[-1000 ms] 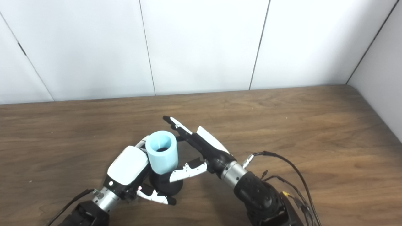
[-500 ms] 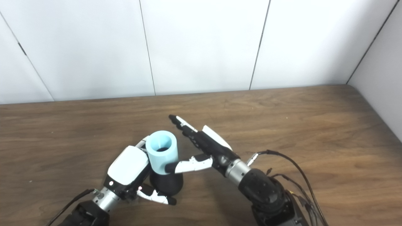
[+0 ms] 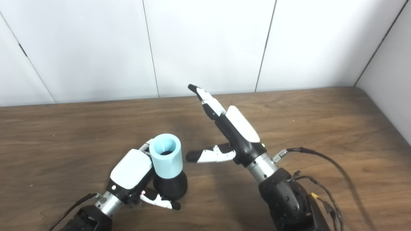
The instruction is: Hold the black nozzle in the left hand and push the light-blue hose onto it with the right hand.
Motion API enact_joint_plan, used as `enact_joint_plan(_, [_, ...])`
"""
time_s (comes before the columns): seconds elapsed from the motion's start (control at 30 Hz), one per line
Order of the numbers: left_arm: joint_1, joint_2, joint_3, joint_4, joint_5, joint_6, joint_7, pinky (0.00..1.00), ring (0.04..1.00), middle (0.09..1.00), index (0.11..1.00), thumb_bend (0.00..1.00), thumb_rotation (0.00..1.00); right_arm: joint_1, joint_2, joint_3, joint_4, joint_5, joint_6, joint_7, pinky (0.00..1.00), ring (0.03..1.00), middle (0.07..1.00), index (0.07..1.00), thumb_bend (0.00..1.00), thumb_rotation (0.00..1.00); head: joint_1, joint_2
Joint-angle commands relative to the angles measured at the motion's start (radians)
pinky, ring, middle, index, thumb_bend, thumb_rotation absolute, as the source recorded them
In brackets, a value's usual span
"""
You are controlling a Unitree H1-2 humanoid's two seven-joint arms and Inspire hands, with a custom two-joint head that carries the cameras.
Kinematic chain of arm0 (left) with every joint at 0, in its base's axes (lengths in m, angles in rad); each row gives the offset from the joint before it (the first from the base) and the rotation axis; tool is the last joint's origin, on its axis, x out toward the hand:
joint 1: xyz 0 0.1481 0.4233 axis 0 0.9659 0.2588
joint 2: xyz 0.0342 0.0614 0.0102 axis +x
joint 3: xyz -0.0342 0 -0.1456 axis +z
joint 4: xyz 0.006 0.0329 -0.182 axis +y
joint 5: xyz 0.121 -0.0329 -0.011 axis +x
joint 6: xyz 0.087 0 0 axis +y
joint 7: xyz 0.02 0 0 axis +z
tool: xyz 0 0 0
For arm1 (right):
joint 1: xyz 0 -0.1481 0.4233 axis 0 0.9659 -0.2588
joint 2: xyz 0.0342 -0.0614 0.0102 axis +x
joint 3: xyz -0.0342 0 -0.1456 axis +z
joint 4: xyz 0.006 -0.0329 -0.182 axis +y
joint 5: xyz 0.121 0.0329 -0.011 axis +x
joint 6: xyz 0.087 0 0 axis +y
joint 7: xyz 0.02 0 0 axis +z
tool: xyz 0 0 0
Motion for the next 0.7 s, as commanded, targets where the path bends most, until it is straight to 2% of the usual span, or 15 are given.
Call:
enact_joint_plan(0.0, [0.072, 0.001, -0.070, 0.060, 0.061, -0.008, -0.111, 0.92, 0.536, 0.434, 0.525, 0.52, 0.00, -0.042, -0.010, 0.010, -0.058, -0.060, -0.055, 0.005, 1.00, 1.000, 1.000, 0.998, 0.96, 0.89, -0.001, 0.001])
enact_joint_plan(0.23, [0.069, 0.006, -0.074, 0.058, 0.065, -0.007, -0.123, 0.92, 0.533, 0.433, 0.525, 0.52, 0.00, -0.063, -0.023, 0.059, -0.137, -0.210, -0.084, 0.096, 1.00, 1.000, 1.000, 0.966, 1.00, 0.84, -0.003, 0.002])
enact_joint_plan(0.37, [0.063, 0.004, -0.083, 0.096, 0.080, -0.013, -0.096, 0.93, 0.541, 0.444, 0.517, 0.52, 0.00, -0.063, -0.033, 0.076, -0.149, -0.282, -0.123, 0.129, 1.00, 1.000, 0.969, 0.912, 1.00, 0.84, -0.002, 0.000])
enact_joint_plan(0.67, [0.065, 0.006, -0.084, 0.086, 0.070, -0.011, -0.097, 0.94, 0.542, 0.439, 0.521, 0.52, 0.00, -0.032, -0.034, 0.086, -0.129, -0.329, -0.154, 0.177, 1.00, 1.000, 0.947, 0.902, 0.99, 0.81, -0.001, 0.003])
